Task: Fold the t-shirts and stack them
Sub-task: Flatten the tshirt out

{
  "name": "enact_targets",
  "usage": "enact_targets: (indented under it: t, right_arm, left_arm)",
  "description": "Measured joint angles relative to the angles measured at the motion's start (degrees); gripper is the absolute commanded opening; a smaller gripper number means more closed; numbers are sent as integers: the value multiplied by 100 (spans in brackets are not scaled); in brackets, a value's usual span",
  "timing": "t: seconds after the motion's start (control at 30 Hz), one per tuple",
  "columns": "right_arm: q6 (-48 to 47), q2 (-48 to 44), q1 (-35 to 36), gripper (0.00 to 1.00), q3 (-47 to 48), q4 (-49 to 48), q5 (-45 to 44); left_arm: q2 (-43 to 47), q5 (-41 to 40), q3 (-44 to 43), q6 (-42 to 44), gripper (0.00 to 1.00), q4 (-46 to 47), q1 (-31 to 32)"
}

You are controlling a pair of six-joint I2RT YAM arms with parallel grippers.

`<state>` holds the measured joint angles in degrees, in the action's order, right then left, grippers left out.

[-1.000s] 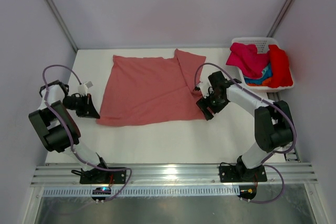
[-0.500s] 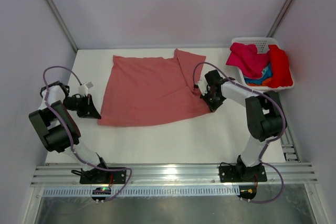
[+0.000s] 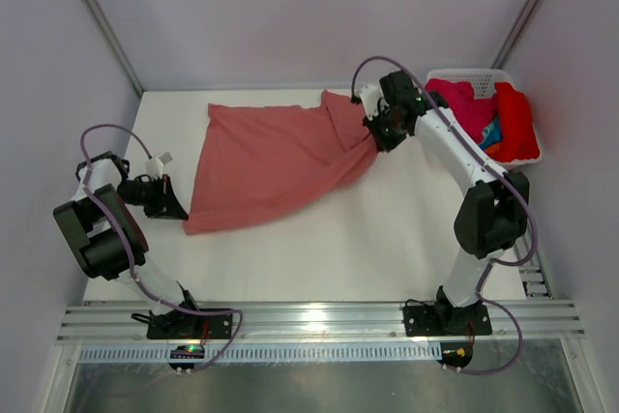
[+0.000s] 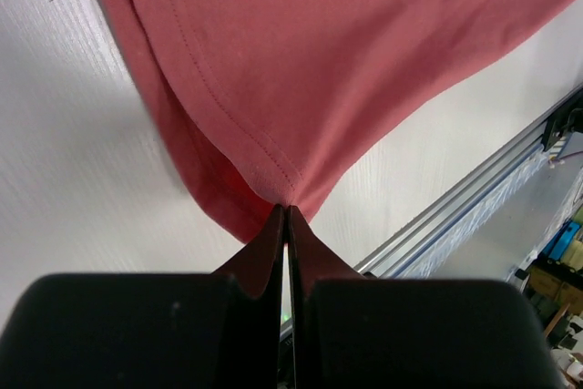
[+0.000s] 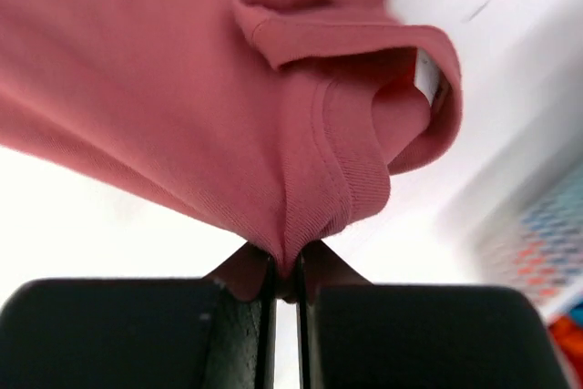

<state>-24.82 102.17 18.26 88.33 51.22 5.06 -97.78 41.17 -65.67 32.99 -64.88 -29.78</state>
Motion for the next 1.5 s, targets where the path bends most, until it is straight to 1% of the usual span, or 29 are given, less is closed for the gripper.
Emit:
enact_targets:
  t: [0.1, 0.2, 0.23, 0.3, 0.33, 0.37, 0.4, 0.47, 0.5, 0.6, 0.7, 0.83, 0.93, 1.03, 1.1, 1.23, 1.37, 1.5]
  right_arm:
    - [-13, 199, 4, 3, 1342, 42, 26]
    - [15, 717, 7, 3, 2476, 103, 26]
    - [42, 981, 7, 5, 2835, 127, 22]
    - [122, 1471, 7, 15, 3233, 70, 7]
    - [160, 1718, 4, 40, 3309, 42, -7]
    - [254, 1945, 4, 60, 3314, 11, -31]
    - [315, 2164, 4, 66, 3287, -2, -68]
    - [352, 2461, 0, 86, 3025, -127, -142]
    - [396, 2514, -2, 93, 2769, -229, -177]
    - [444, 2465, -4, 94, 1904, -494, -210]
    - [433, 2092, -2, 94, 850, -833, -181]
    - [339, 1204, 7, 94, -144, -986, 72]
    - [262, 496, 68, 94, -466, -1108, 175]
    - [251, 195, 131, 94, -483, -1394, 149]
    - [264, 238, 170, 94, -420, -1600, 85]
    - [339, 815, 177, 94, -7, -1714, -17]
    - [511, 1711, 177, 94, 658, -1725, -166]
    - [632, 2218, 177, 94, 1021, -1698, -306]
  left_arm:
    - [-94, 59, -33, -7, 0, 4, 0]
    - [-181, 70, -44, -15, 0, 37, 0]
    - [-199, 68, -44, -20, 0, 46, 0]
    - [-203, 66, -44, -28, 0, 63, 0]
    - [-203, 68, -44, -44, 0, 74, 0]
    - [-203, 68, -44, -61, 0, 83, 0]
    - [-203, 68, -44, -72, 0, 90, 0]
    - [-203, 70, -44, -90, 0, 92, 0]
    - [-203, 70, -44, -101, 0, 90, 0]
    - [-203, 72, -44, -105, 0, 90, 0]
    - [-203, 92, -44, -105, 0, 92, 0]
    - [-203, 129, -42, -105, 0, 94, 0]
    - [-203, 208, -42, -107, 0, 94, 0]
    - [-203, 269, -39, -107, 0, 101, 0]
    - [-203, 275, -31, -107, 0, 105, 0]
    - [-195, 192, 35, -133, 0, 192, 0]
    - [-90, 68, 101, -179, 0, 317, 0]
    - [52, 11, 101, -208, 0, 356, 0]
